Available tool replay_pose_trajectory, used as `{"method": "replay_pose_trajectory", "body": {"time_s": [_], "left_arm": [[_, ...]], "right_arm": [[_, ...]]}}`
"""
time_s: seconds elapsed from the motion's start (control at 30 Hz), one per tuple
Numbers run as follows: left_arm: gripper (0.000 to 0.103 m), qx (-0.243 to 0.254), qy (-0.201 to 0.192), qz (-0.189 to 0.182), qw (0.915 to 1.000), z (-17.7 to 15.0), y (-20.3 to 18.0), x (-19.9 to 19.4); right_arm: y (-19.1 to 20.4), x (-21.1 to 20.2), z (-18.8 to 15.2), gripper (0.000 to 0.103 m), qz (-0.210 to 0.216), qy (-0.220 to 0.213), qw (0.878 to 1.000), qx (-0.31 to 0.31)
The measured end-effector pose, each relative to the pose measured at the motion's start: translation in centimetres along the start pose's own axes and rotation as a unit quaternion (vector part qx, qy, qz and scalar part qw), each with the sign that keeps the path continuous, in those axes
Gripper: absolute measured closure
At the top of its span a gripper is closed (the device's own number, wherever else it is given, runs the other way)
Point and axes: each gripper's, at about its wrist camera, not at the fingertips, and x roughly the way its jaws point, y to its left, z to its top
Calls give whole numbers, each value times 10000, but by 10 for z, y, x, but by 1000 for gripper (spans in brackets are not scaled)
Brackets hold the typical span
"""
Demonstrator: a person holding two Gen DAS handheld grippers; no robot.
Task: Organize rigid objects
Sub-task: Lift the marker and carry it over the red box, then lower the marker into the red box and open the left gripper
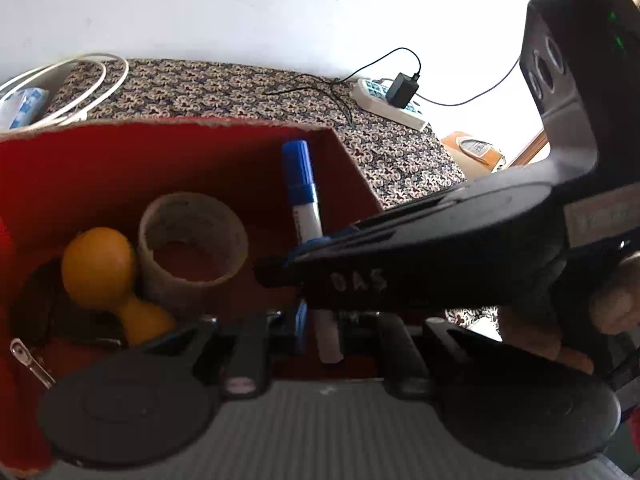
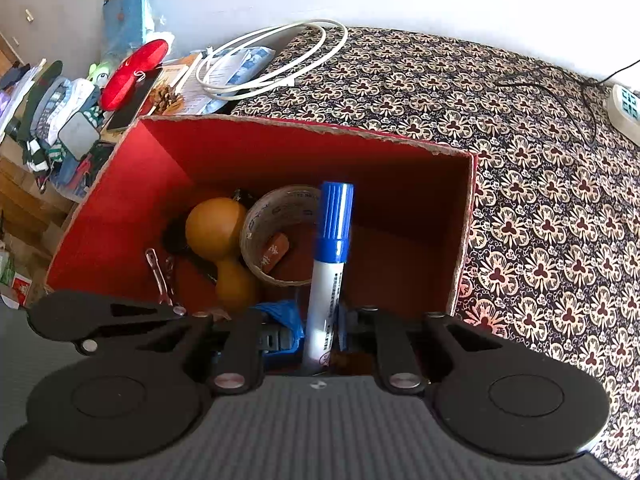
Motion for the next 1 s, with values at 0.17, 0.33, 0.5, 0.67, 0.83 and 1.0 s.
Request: {"method": "replay_pose_trajectory", "body": {"time_s": [0.17,0.33,0.5,0.67,0.83,1.0], "left_arm": [[93,-9,4,72,10000,-1,0,1],[92,-36,53,168,9998,0,1,3],[92,-93,64,205,9997,-1,3,3],[92,-155,39,288,9995,-1,3,-1],[87,-41,-51,601,9982,0,-8,-11],[69,213,-205,1223,9921,1,-28,-22]], "right_arm": [[0,-1,-1,101,28,-63,9999,91],[-4,-6,-5,98,30,-261,9989,378],[-16,-11,-9,97,217,-438,9961,732],[-29,-19,-18,97,419,-642,9908,1114],[-41,-28,-27,97,665,-866,9830,1478],[-47,-37,-37,97,863,-1040,9768,1663]]}}
